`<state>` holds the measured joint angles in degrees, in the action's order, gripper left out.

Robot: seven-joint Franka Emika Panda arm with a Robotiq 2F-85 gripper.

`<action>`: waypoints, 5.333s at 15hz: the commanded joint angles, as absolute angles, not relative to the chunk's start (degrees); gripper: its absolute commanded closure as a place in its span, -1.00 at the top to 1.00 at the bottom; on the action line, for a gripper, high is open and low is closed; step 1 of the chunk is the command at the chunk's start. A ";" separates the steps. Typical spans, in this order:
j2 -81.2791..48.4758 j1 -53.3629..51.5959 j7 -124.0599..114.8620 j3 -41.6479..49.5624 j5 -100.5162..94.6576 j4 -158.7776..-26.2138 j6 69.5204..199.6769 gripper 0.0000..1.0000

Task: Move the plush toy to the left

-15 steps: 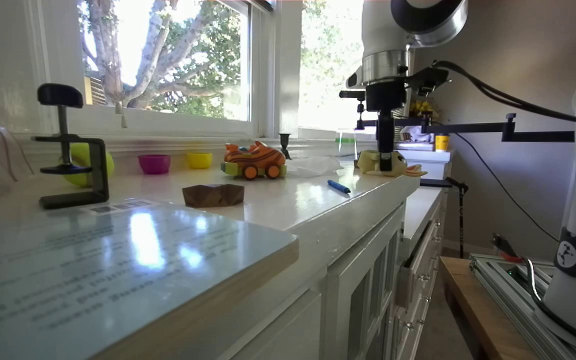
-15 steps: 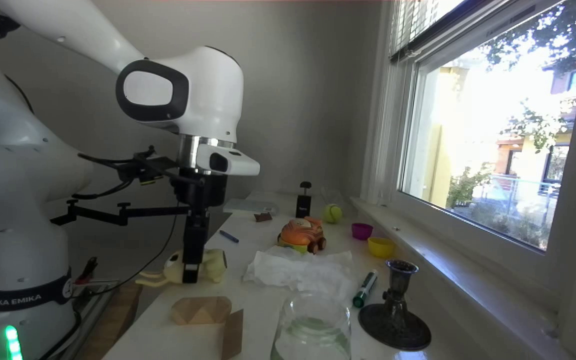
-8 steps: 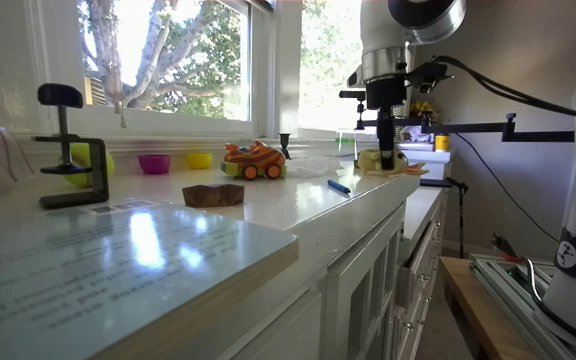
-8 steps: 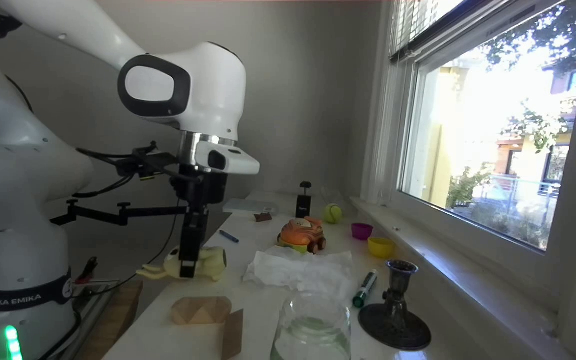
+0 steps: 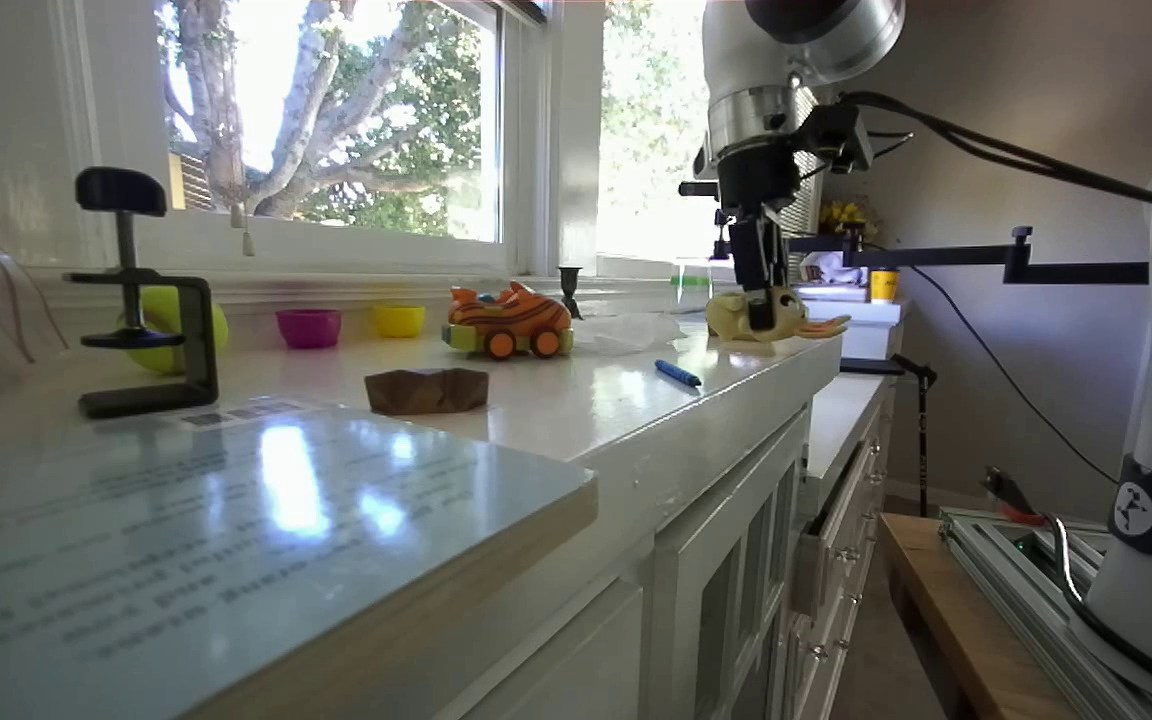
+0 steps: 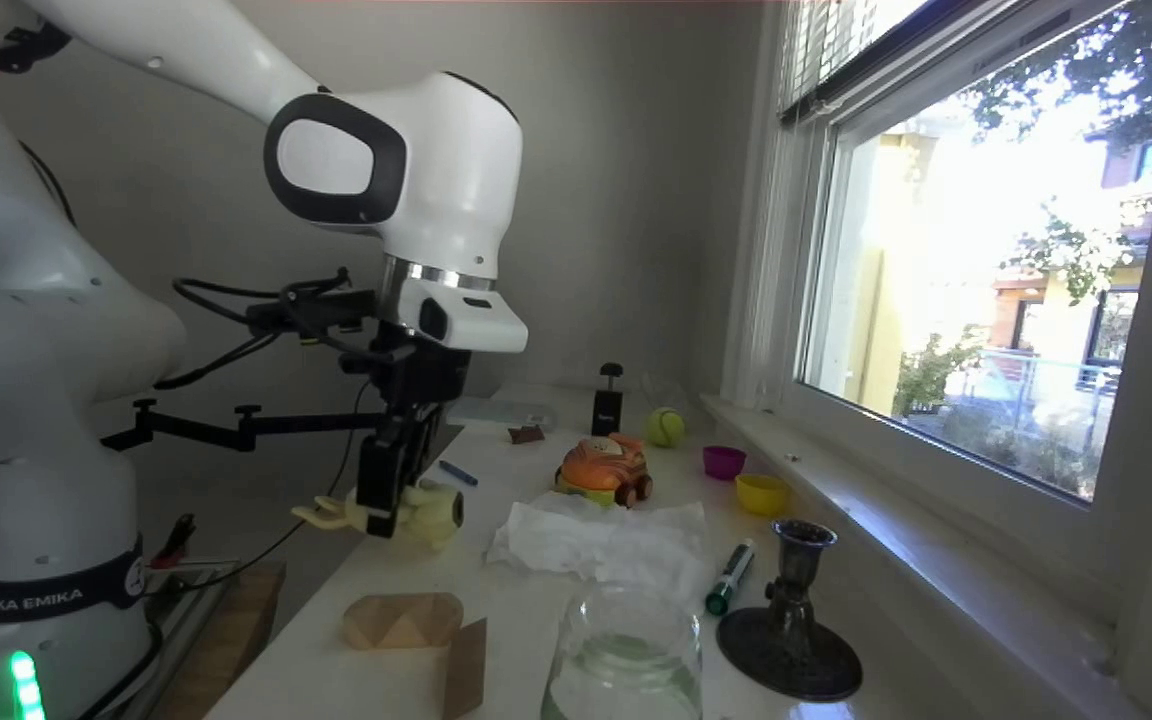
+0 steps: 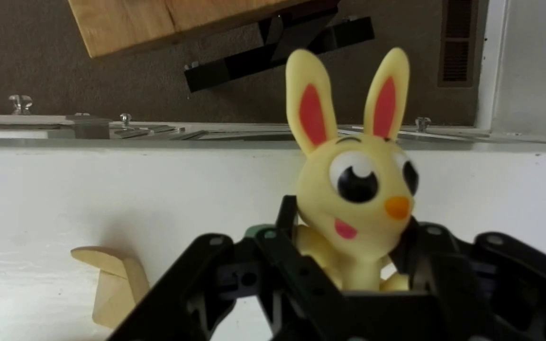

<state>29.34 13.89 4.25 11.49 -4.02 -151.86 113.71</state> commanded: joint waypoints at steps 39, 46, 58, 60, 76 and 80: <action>8.75 7.96 3.74 10.66 35.72 -125.19 99.87 -0.58; 9.08 8.20 4.98 10.86 35.79 -124.65 99.54 -0.08; 5.64 7.91 3.48 10.95 44.76 -124.08 101.15 -0.58; 3.05 7.87 3.59 10.77 50.10 -123.44 101.74 -0.58; -7.94 7.93 -0.40 7.45 71.74 -117.89 92.03 -0.58; -8.31 8.18 -4.22 7.72 69.78 -118.44 87.35 -0.58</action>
<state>-7.30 7.80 -0.51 7.46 69.63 -119.42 91.60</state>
